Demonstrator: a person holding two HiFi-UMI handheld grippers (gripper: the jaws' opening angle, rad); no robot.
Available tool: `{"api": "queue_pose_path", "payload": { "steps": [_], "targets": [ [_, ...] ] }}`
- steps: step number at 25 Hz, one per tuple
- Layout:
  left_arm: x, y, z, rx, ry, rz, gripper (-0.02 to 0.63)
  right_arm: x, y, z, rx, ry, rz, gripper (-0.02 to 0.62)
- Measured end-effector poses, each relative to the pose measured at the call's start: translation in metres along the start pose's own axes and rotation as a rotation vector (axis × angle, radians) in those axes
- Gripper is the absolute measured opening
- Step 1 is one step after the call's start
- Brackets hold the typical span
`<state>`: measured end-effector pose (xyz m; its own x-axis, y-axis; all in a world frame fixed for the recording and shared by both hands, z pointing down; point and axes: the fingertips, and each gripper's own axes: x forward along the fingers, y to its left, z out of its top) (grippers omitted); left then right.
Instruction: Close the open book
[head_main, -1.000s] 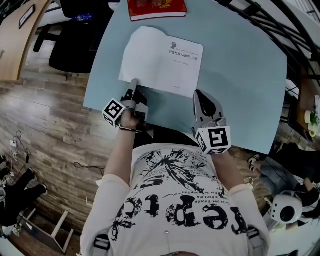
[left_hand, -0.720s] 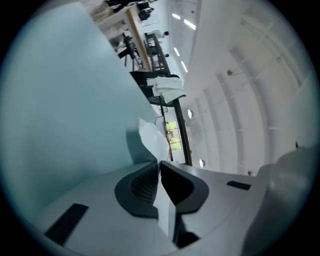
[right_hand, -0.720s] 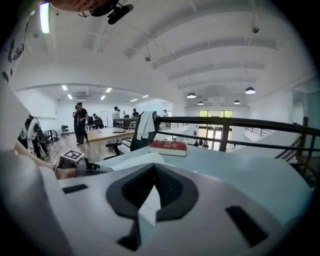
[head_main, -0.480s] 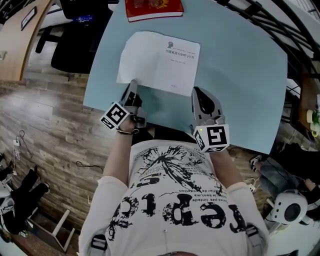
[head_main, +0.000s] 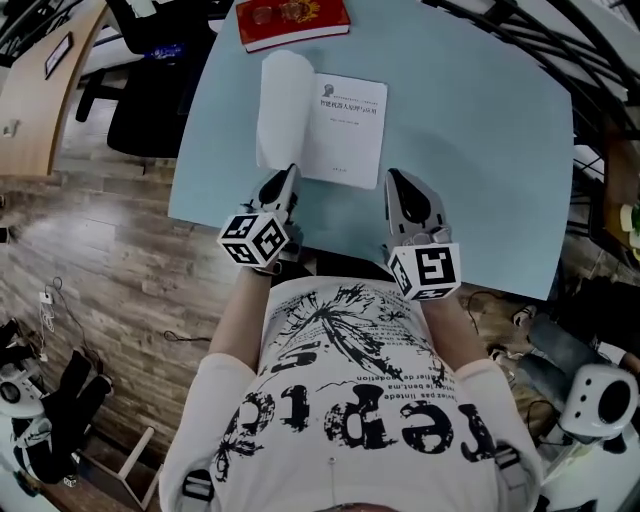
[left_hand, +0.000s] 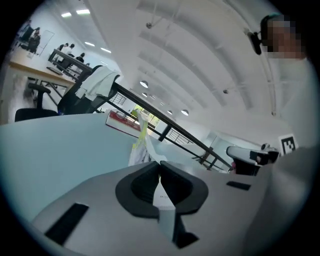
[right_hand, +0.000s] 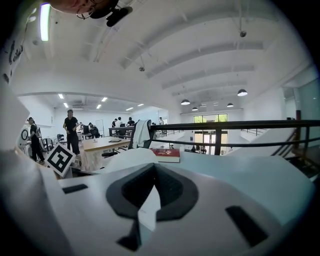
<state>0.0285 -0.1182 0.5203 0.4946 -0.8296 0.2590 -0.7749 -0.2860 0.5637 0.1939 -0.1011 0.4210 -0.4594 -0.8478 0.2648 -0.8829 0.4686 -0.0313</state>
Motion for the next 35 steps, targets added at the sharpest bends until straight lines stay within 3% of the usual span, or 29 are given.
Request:
{"api": "queue_pose_path", "payload": {
  "steps": [6,12,23,27,30,33,35],
  "targets": [
    [0.022,-0.032,-0.025,0.270,0.127,-0.025,0.025,-0.014,-0.014,-0.005,0.009,-0.001,-0.039,0.011],
    [0.040,-0.044,-0.053,0.448,0.211,-0.012,0.025,-0.029,-0.030,-0.013,0.026,0.001,-0.088,0.011],
    [0.070,-0.037,-0.114,0.563,0.482,-0.025,0.037,-0.056,-0.063,-0.036,0.113,0.041,-0.191,0.011],
    [0.071,-0.040,-0.123,0.569,0.519,-0.049,0.089,-0.063,-0.074,-0.040,0.209,0.045,-0.228,0.011],
    [0.069,-0.045,-0.125,0.560,0.530,-0.093,0.120,-0.066,-0.080,-0.043,0.231,0.057,-0.257,0.011],
    [0.066,-0.053,-0.131,0.574,0.553,-0.159,0.199,-0.068,-0.082,-0.047,0.248,0.066,-0.275,0.011],
    [0.065,-0.053,-0.132,0.607,0.560,-0.166,0.201,-0.067,-0.080,-0.048,0.261,0.070,-0.281,0.011]
  ]
}}
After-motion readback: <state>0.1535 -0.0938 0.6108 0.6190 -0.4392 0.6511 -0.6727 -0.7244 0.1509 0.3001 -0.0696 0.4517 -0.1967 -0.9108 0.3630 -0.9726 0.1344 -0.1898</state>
